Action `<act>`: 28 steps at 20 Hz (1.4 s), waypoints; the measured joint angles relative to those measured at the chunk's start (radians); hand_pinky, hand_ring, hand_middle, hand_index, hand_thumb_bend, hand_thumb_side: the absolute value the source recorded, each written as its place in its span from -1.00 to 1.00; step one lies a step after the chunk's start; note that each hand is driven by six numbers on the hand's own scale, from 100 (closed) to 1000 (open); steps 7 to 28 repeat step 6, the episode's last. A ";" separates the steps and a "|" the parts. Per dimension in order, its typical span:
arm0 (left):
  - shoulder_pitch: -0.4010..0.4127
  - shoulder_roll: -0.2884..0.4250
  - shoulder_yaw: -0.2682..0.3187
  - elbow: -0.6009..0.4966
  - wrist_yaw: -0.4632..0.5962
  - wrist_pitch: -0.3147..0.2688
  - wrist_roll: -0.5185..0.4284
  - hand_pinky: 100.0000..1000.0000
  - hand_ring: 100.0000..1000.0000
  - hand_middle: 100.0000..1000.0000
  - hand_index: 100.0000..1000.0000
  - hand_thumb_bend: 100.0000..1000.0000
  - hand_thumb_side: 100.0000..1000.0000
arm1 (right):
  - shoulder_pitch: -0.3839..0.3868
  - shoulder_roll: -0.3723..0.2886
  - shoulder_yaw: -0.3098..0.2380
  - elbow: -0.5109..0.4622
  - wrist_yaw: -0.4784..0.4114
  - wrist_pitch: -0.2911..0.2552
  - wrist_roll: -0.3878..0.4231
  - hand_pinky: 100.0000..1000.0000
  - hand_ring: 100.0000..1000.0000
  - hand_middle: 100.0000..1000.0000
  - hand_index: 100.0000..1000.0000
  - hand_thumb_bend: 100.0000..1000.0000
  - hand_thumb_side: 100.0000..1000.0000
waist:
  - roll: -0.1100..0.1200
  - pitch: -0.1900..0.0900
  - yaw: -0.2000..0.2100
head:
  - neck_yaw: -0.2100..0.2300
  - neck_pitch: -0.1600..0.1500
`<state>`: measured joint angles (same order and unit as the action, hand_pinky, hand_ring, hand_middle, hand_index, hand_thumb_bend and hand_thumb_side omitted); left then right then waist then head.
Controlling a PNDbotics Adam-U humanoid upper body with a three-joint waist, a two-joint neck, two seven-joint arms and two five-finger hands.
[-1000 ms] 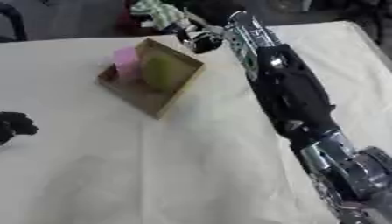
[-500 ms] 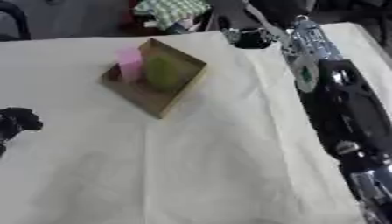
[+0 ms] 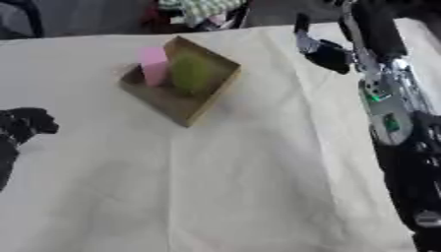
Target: Pick up objects on the table and place them in the box.
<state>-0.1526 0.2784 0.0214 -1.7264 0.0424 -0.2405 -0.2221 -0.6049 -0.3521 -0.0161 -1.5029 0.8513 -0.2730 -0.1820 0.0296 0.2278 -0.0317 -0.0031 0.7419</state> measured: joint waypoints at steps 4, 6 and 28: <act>0.000 0.000 0.000 0.000 -0.002 0.001 0.004 0.34 0.22 0.14 0.43 -1.00 1.00 | 0.096 0.029 -0.009 -0.097 -0.060 0.037 0.001 0.14 0.21 0.39 0.91 -1.00 -0.09 | 0.001 0.000 0.000 | 0.021 0.016; 0.000 0.000 0.000 0.000 -0.002 0.001 0.005 0.34 0.22 0.14 0.43 -1.00 1.00 | 0.143 0.041 -0.009 -0.145 -0.090 0.052 0.008 0.14 0.20 0.38 0.90 -1.00 -0.08 | 0.002 0.000 0.000 | 0.029 0.022; 0.000 0.000 0.000 0.000 -0.002 0.001 0.005 0.34 0.22 0.14 0.43 -1.00 1.00 | 0.143 0.041 -0.009 -0.145 -0.090 0.052 0.008 0.14 0.20 0.38 0.90 -1.00 -0.08 | 0.002 0.000 0.000 | 0.029 0.022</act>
